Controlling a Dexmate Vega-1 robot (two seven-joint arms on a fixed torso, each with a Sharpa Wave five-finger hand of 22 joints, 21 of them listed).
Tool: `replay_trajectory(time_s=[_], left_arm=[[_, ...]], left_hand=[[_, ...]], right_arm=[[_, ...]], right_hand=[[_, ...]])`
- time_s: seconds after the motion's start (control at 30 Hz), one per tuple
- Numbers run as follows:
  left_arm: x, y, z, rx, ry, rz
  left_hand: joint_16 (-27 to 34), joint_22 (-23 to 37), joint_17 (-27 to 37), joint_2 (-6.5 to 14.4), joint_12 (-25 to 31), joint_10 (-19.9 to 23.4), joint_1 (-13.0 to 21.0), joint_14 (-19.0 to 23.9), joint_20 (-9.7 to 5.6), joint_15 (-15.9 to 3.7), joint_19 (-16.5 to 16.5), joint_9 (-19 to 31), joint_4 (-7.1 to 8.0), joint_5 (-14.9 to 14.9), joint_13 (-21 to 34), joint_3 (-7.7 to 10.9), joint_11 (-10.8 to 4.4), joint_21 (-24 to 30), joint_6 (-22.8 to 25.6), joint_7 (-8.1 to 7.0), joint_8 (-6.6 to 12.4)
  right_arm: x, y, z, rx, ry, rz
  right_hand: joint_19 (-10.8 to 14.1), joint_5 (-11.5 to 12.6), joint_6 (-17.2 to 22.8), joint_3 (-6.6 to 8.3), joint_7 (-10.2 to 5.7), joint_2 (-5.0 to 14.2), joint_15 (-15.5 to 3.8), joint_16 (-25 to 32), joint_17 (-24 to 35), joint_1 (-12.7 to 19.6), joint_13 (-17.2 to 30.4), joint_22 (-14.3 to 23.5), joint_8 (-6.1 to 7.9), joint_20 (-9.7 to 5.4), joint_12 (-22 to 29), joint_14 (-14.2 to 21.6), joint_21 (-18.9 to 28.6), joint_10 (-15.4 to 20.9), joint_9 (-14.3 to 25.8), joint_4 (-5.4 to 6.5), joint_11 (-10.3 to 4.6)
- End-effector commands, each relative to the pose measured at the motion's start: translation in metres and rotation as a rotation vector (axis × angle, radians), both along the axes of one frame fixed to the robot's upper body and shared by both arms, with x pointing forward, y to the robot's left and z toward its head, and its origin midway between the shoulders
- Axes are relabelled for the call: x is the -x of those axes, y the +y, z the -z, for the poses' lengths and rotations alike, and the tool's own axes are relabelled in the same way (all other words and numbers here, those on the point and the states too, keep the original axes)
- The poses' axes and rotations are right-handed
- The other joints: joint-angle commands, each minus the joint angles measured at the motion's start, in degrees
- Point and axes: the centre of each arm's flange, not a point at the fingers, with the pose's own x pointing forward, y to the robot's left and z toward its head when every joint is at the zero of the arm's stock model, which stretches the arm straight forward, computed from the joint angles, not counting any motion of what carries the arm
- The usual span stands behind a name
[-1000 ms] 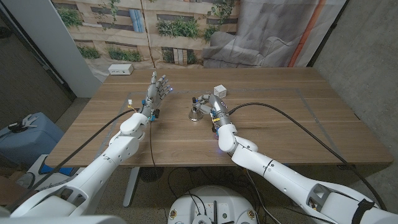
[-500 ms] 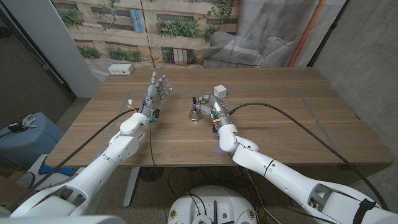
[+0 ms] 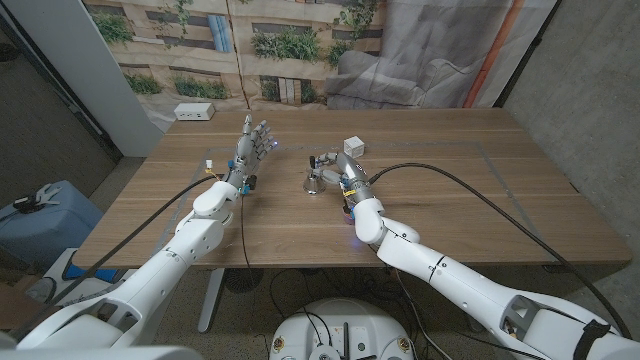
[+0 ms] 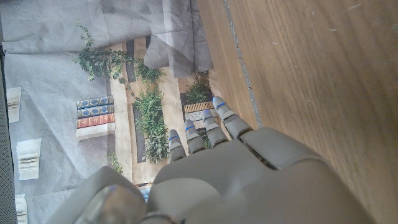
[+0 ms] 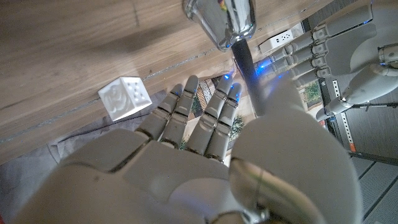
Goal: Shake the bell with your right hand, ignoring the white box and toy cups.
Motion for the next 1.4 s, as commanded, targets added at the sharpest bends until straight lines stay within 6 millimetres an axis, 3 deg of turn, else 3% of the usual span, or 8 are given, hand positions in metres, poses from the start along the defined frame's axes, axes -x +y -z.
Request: replay_trajectory(time_s=[0.03,0.1,0.3,0.57,0.8,0.93,1.1,1.4], left_arm=[[0.0,0.0,0.0,0.0,0.0,0.0],[0.0,0.0,0.0,0.0,0.0,0.0],[0.0,0.0,0.0,0.0,0.0,0.0],[0.0,0.0,0.0,0.0,0.0,0.0],[0.0,0.0,0.0,0.0,0.0,0.0],[0.0,0.0,0.0,0.0,0.0,0.0],[0.0,0.0,0.0,0.0,0.0,0.0],[0.0,0.0,0.0,0.0,0.0,0.0]], left_hand=[[0.3,0.3,0.3,0.4,0.3,0.1,0.1,0.5,0.08,-5.64,0.5,0.2,0.39,0.4,0.3,-0.03,-0.26,0.4,0.0,-0.35,0.33],[0.3,0.3,0.3,0.4,0.3,0.0,0.1,0.5,0.05,-5.65,0.4,0.2,0.39,0.4,0.3,-0.03,-0.29,0.4,0.0,-0.35,0.33],[0.3,0.3,0.3,0.4,0.3,0.1,0.1,0.5,0.06,-5.62,0.5,0.2,0.39,0.4,0.3,-0.03,-0.3,0.4,0.0,-0.35,0.33],[0.3,0.3,0.3,0.4,0.3,0.1,0.1,0.5,0.08,-5.56,0.4,0.2,0.4,0.4,0.3,-0.03,-0.25,0.4,0.0,-0.35,0.34],[0.3,0.3,0.3,0.4,0.3,0.1,0.1,0.5,0.07,-5.62,0.4,0.2,0.4,0.4,0.3,-0.04,-0.27,0.4,0.0,-0.35,0.34],[0.3,0.3,0.3,0.4,0.3,0.1,0.1,0.5,0.1,-5.62,0.4,0.2,0.4,0.4,0.3,-0.04,-0.31,0.4,0.0,-0.35,0.33],[0.3,0.3,0.3,0.4,0.3,0.1,0.1,0.5,0.12,-5.66,0.4,0.2,0.4,0.4,0.3,-0.03,-0.18,0.4,0.0,-0.35,0.33],[0.3,0.3,0.3,0.4,0.3,0.1,0.1,0.5,0.05,-5.62,0.4,0.2,0.4,0.4,0.3,-0.03,-0.21,0.4,0.0,-0.35,0.33]], right_arm=[[0.0,0.0,-0.005,0.05,0.019,-0.071],[-0.001,0.0,-0.006,0.06,0.02,-0.082],[-0.002,-0.001,-0.009,0.078,0.028,-0.101],[-0.002,-0.004,-0.013,0.09,0.042,-0.134],[0.002,-0.008,-0.019,0.091,0.024,-0.186],[0.007,-0.011,-0.023,0.127,0.015,-0.222],[0.012,-0.019,-0.03,0.12,0.026,-0.246],[0.013,-0.042,-0.042,0.067,0.075,-0.288]], right_hand=[[-2.8,1.0,-3.8,-0.98,0.32,-0.71,-6.21,-1.8,-0.3,-1.7,-0.6,0.1,-1.97,0.51,-0.3,-3.6,-0.3,-5.1,-0.1,0.09,0.26],[-4.2,1.5,-6.0,-1.39,0.36,-0.92,-5.18,-3.1,-0.6,-2.9,-1.1,0.1,-3.21,0.87,-0.4,-6.5,-0.3,-8.3,-0.2,0.26,0.25],[-7.0,2.2,-10.6,-2.06,1.01,-1.4,-3.43,-5.0,-1.4,-4.8,-1.9,0.0,-5.72,1.56,-0.5,-10.0,-0.5,-13.5,-0.3,0.41,0.96],[-9.8,2.8,-16.9,-2.67,2.09,-1.36,-1.2,-7.2,-2.0,-7.1,-2.6,0.0,-8.44,2.18,-0.5,-14.5,-0.4,-20.2,-0.5,0.81,3.39],[-10.7,2.8,-18.6,-3.03,2.41,-1.45,-0.65,-7.8,-2.1,-8.3,-2.7,0.0,-8.88,2.15,-0.5,-16.0,-0.4,-22.4,-0.6,1.09,4.15],[-11.7,2.2,-22.1,-3.39,3.19,-0.18,0.12,-8.5,-2.0,-11.3,-2.8,0.0,-9.45,2.24,-0.4,-18.2,-0.3,-25.3,-0.7,2.43,5.42],[-13.0,1.5,-24.9,-3.77,3.77,0.3,1.61,-9.3,-2.1,-13.4,-2.8,0.0,-9.52,2.6,-0.4,-20.5,-0.4,-28.4,-0.8,3.07,6.65],[-13.2,0.6,-27.7,-4.32,3.26,1.01,2.4,-9.7,-2.1,-16.4,-2.8,0.0,-9.74,2.91,-0.4,-22.0,-0.1,-31.4,-1.0,4.15,8.38]])
